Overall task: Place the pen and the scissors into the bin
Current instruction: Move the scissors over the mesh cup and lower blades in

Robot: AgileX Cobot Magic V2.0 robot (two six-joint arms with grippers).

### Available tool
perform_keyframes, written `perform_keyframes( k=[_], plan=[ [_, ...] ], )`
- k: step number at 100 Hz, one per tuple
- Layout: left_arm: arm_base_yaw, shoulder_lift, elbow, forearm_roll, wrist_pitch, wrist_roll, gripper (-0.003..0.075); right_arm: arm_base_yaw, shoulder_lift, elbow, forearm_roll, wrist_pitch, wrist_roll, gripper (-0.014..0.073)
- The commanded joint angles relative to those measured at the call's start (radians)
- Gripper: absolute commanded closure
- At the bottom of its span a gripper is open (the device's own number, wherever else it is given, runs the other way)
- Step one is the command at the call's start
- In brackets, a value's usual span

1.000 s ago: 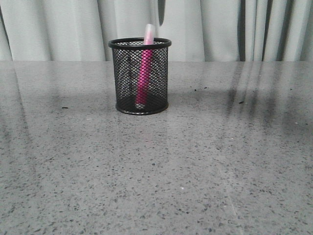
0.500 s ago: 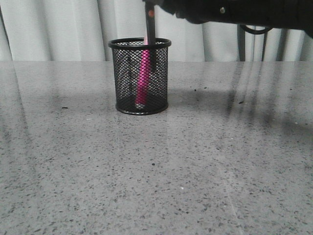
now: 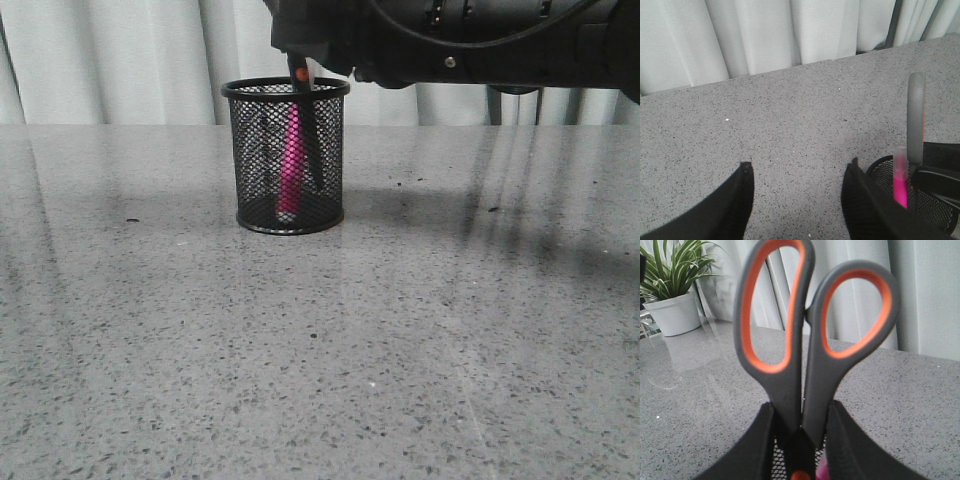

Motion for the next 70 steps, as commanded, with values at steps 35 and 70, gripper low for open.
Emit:
perform_keyframes(
  k=[35,70],
  plan=[
    [0.005,-0.029,-0.027,0.003,-0.075,-0.010,0.0354,0.000,-0.027,-0.018,-0.075,-0.052,-0.004,0.0666],
    [0.005,-0.029,-0.027,0.003,-0.075,-0.010,0.0354,0.000,-0.027,-0.018,-0.077,-0.052,-0.004,0.0640]
  ],
)
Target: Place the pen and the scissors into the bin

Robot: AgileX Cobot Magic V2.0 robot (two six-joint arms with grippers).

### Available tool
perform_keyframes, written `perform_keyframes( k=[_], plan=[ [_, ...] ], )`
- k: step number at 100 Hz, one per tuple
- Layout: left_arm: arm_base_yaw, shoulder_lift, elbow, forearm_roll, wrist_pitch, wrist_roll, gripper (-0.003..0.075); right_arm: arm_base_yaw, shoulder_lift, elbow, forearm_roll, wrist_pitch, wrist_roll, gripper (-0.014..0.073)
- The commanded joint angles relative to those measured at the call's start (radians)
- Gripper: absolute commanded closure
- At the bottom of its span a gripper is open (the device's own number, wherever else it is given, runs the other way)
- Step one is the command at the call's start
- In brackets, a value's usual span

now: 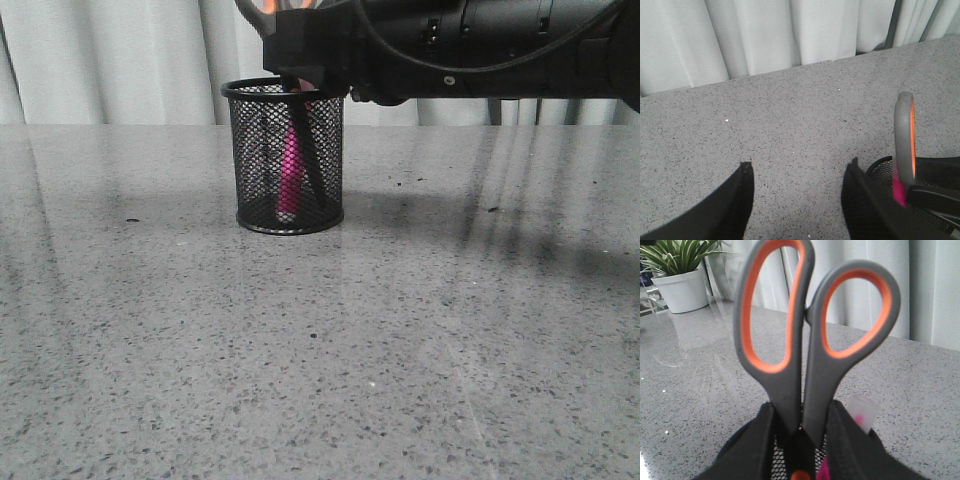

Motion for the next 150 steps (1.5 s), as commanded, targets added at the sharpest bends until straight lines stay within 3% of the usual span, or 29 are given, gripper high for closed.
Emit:
perform_keyframes(
  k=[1,39,80,105,121,132,148,150],
  plan=[
    [0.005,-0.029,-0.027,0.003,-0.072,-0.010,0.0354,0.000,-0.036,-0.021,0.003,-0.068,-0.004,0.0636],
    [0.005,-0.029,-0.027,0.003,-0.072,-0.010,0.0354,0.000,-0.036,-0.021,-0.012,-0.091,-0.004,0.0364],
    [0.005,-0.029,-0.027,0.003,-0.057,-0.010,0.0354,-0.003,-0.036,-0.021,-0.027,-0.114,-0.004,0.0362],
    [0.005,-0.040,-0.027,0.008,-0.057,-0.009,0.0354,-0.015,-0.084,-0.021,-0.027,-0.215,-0.004,0.0384],
    [0.005,-0.082,-0.025,0.017,-0.062,-0.009,0.0357,-0.055,-0.215,-0.021,-0.027,-0.015,-0.004,0.0536],
    [0.005,-0.123,-0.006,0.035,-0.084,-0.009,0.0454,-0.079,-0.333,-0.021,-0.027,0.189,-0.004,0.0655],
    [0.005,-0.224,0.091,0.063,-0.154,-0.009,0.0743,-0.084,-0.530,-0.021,-0.027,0.504,-0.004,0.0657],
    [0.005,-0.244,0.112,0.070,-0.174,-0.009,0.0738,-0.084,-0.555,-0.020,-0.027,0.537,-0.004,0.0657]
  ],
)
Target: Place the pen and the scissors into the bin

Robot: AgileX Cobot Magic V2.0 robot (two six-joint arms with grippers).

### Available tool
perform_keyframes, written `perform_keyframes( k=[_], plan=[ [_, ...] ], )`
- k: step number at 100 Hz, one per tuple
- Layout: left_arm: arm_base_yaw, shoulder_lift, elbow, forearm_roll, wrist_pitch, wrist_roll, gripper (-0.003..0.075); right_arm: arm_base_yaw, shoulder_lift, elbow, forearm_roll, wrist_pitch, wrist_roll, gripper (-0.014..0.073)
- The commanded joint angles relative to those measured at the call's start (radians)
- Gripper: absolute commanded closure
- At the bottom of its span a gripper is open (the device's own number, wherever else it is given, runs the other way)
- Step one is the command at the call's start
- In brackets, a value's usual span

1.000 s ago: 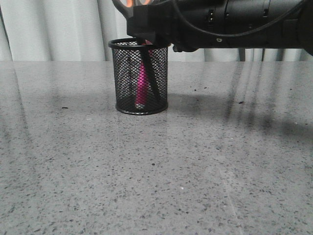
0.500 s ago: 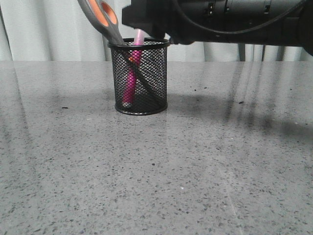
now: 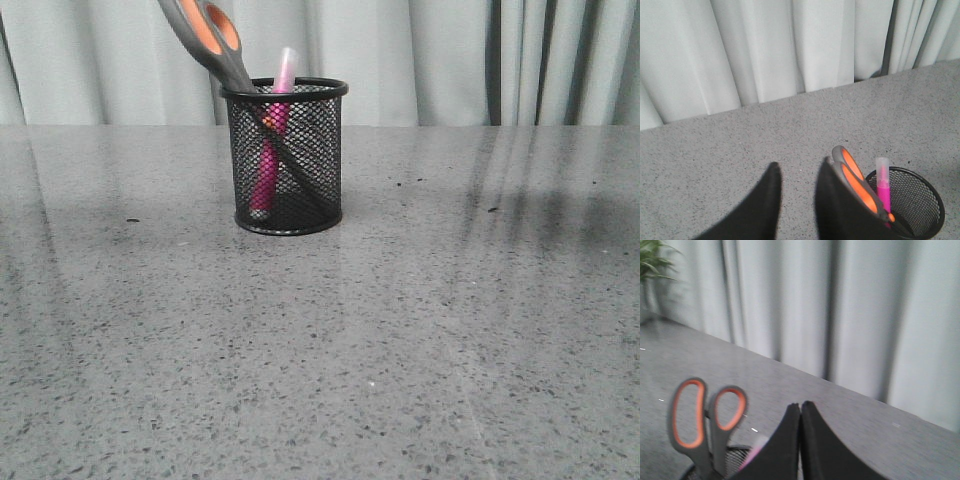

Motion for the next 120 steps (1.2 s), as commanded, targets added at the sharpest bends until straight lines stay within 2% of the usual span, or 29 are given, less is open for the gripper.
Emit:
perform_keyframes(
  k=[1,11,29,47,58,72,88,103,120],
  plan=[
    [0.005,-0.085,0.035,0.026,-0.141,-0.009,0.0739,-0.007,-0.129,-0.022,0.017,0.091,-0.004,0.0657],
    [0.005,-0.191,0.154,0.027,-0.259,-0.009,0.0740,-0.007,-0.241,-0.002,0.015,0.180,-0.004,0.0657],
    [0.005,-0.419,0.393,0.058,-0.424,-0.009,0.0740,-0.007,-0.448,0.146,-0.007,0.176,-0.004,0.0657],
    [0.005,-0.612,0.592,0.058,-0.430,-0.009,0.0740,-0.007,-0.678,0.348,-0.009,0.174,-0.004,0.0657],
    [0.005,-0.712,0.685,0.005,-0.413,-0.011,0.0740,-0.007,-0.827,0.451,-0.009,0.207,-0.004,0.0657],
    [0.005,-0.826,0.766,0.000,-0.373,-0.011,0.0740,-0.007,-1.003,0.559,0.005,0.269,-0.004,0.0657],
    [0.005,-0.896,0.812,-0.024,-0.389,-0.011,0.0740,-0.007,-1.125,0.614,0.023,0.301,-0.004,0.0657],
    [0.005,-0.901,0.813,-0.030,-0.396,-0.011,0.0740,-0.007,-1.159,0.628,0.024,0.366,-0.004,0.0659],
    [0.005,-0.901,0.813,-0.041,-0.396,-0.011,0.0740,-0.007,-1.159,0.628,0.024,0.364,-0.004,0.0659]
  ],
)
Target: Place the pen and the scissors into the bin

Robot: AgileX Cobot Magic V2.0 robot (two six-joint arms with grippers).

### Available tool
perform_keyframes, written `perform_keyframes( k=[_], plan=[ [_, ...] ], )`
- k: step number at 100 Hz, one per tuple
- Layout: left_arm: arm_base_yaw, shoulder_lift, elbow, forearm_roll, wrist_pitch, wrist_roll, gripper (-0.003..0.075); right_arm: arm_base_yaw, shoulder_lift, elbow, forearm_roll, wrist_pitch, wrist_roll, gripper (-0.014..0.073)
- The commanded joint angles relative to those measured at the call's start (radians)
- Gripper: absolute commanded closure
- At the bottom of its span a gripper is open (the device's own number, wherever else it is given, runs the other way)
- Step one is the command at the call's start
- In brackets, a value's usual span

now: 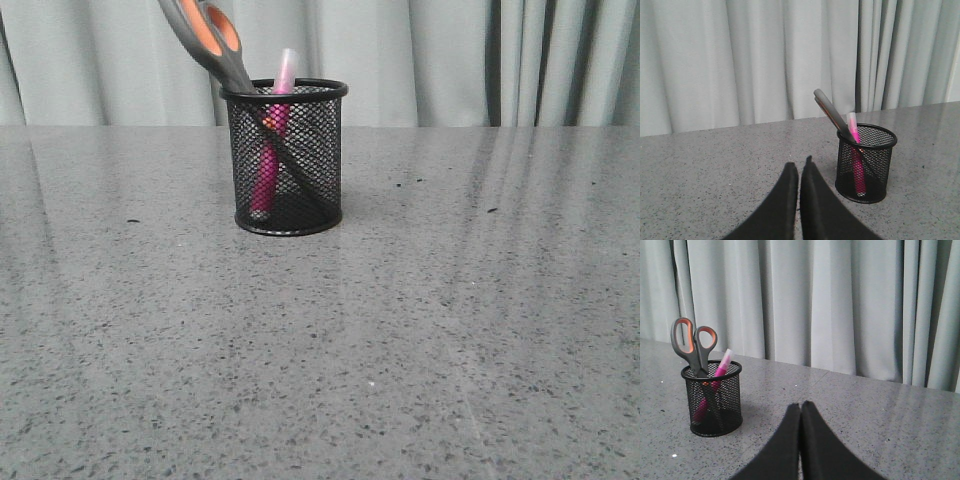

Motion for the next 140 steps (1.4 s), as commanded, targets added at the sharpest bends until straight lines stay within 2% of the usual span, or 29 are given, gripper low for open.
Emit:
perform_keyframes(
  k=[1,88,99,121,140],
  plan=[
    [0.005,0.009,-0.028,-0.013,-0.083,-0.011,0.0740,-0.005,0.005,-0.024,-0.001,-0.059,-0.004,0.0659],
    [0.005,0.009,-0.027,-0.006,-0.083,-0.008,0.0740,-0.005,0.005,-0.024,-0.001,-0.056,-0.004,0.0659],
    [0.052,0.009,-0.012,-0.001,-0.085,-0.008,0.0740,-0.005,0.005,-0.024,-0.001,-0.056,-0.004,0.0659],
    [0.254,0.004,0.095,-0.102,-0.169,0.037,0.0740,-0.005,0.005,-0.024,-0.001,-0.056,-0.004,0.0659],
    [0.302,-0.091,0.199,-0.118,-0.195,0.073,0.0740,-0.005,0.005,-0.024,-0.001,-0.056,-0.004,0.0659]
  ],
)
